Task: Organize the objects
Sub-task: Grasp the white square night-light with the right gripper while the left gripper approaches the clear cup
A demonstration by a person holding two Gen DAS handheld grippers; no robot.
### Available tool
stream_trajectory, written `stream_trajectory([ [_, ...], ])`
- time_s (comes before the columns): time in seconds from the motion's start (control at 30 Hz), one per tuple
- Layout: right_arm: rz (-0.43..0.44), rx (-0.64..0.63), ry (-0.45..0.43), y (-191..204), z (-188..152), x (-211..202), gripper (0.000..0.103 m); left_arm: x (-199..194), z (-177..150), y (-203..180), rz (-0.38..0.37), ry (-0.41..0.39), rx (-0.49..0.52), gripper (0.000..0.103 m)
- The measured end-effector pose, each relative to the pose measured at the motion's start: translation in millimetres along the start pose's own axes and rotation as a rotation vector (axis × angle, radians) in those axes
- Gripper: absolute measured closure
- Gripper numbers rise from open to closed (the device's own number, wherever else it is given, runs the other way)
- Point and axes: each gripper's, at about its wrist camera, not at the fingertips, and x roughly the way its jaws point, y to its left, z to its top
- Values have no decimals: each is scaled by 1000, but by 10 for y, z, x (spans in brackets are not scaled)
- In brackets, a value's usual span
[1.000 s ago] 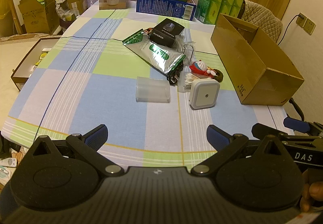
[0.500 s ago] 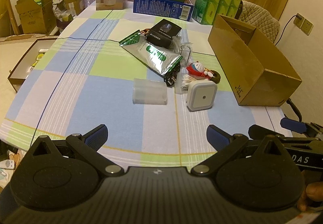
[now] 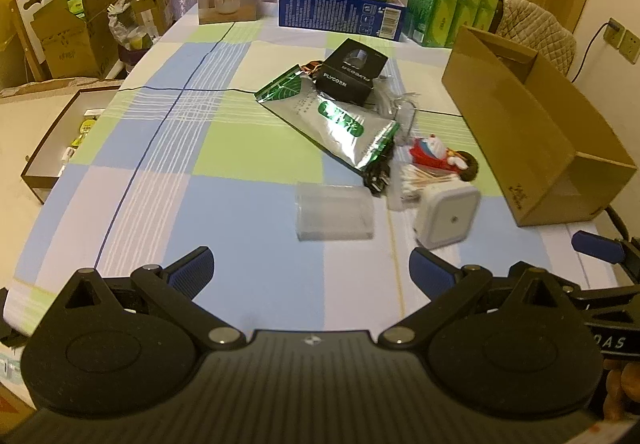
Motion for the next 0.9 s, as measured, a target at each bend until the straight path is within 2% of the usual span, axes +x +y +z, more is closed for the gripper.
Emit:
stream_trajectory([
  [0.23, 3, -55, 11, 68, 57, 530, 3, 420, 136, 115, -13, 27, 28, 1],
  [0.37, 11, -47, 33, 75, 76, 809, 15, 635, 220, 152, -24, 38, 44, 1],
  [0.5, -5, -40, 39, 45, 106, 981, 21, 775, 267, 204, -53, 35, 36, 1],
  [0.53, -5, -35, 44, 37, 105, 1014, 23, 796, 268, 204, -57, 35, 37, 1],
  [0.6, -2, -25, 53, 23, 90, 1060, 38, 842, 267, 214, -66, 36, 35, 1],
  [0.63, -1, -23, 56, 24, 79, 1069, 40, 865, 265, 213, -74, 37, 34, 1],
  [0.8, -19, -10, 32, -10, 75, 983, 42, 971, 251, 153, -101, 42, 45, 2],
  [0.9, -51, -19, 22, -44, 59, 911, 42, 1026, 249, 85, -117, 35, 58, 9],
])
